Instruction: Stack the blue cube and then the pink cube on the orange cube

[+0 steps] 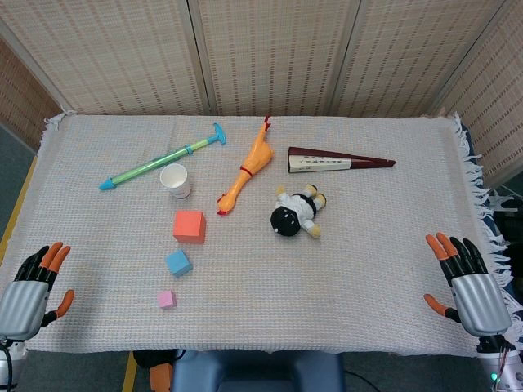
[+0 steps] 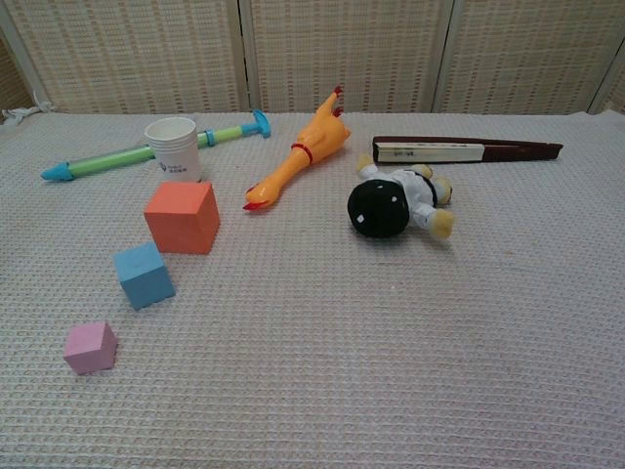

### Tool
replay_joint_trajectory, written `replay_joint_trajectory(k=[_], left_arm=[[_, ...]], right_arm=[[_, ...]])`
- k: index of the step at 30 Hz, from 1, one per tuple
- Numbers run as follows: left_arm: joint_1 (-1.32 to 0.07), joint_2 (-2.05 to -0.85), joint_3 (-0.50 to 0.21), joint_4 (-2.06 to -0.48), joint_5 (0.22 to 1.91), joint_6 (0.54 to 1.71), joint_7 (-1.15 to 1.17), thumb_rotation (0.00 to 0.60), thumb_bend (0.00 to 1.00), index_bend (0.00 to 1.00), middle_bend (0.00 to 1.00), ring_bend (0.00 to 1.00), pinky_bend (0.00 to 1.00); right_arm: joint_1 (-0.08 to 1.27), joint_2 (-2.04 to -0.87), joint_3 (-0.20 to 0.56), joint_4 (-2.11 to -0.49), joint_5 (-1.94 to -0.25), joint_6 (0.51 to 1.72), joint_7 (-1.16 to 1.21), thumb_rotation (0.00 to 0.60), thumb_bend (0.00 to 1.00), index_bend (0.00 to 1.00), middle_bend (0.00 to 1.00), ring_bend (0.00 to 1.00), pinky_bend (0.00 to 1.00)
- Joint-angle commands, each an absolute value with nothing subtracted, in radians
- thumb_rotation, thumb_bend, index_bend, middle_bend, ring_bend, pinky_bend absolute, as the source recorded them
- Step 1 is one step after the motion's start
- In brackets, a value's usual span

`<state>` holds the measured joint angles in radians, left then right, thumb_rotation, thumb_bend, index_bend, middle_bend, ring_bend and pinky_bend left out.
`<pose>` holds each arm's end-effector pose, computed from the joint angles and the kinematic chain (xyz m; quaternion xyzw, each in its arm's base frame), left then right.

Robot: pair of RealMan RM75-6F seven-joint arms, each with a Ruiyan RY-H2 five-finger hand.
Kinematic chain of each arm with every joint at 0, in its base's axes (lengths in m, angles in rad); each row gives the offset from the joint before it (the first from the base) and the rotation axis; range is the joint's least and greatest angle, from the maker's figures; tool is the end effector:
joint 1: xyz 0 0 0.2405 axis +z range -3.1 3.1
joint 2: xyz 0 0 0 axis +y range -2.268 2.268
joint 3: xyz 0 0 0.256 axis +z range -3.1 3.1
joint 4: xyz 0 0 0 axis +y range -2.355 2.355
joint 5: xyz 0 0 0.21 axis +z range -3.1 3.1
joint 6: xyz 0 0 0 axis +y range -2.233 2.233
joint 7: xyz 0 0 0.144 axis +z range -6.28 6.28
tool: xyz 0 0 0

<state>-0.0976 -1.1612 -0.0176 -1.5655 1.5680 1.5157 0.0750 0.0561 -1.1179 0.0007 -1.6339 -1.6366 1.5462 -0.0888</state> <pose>-0.3061 0.1783 0.1455 -0.6306 -0.3449 -0.3812 0.5815 -0.2940 -0.1605 0.1515 0.6376 -0.3420 0.3899 0.5696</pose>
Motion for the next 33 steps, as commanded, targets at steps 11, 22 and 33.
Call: replay_joint_trajectory(k=[11,22,33], left_arm=[[-0.190,-1.192,0.007,-1.539,1.714,1.449,0.031,0.600,0.40,0.02,0.36,0.30,0.50],[-0.401,-1.232,0.001,-1.475,1.823,1.218,0.131,0.600,0.40,0.06,0.79,0.67,0.81],[-0.547,-1.358,0.013,-1.238,1.912,1.154,0.131,0.600,0.39,0.04,0.94,0.81,0.92]], right_arm=[[0.047,-1.094,-0.008,-1.653,-1.638,1.543,-0.067,0.600,0.06,0.00,0.00,0.00,0.00],[0.052,-1.088,-0.013,-1.658,-1.634,1.517,-0.053,0.600,0.06,0.00,0.00,0.00,0.00],[0.062,-1.087,-0.012,-1.652,-1.623,1.491,-0.040,0.600,0.06,0.00,0.00,0.00,0.00]])
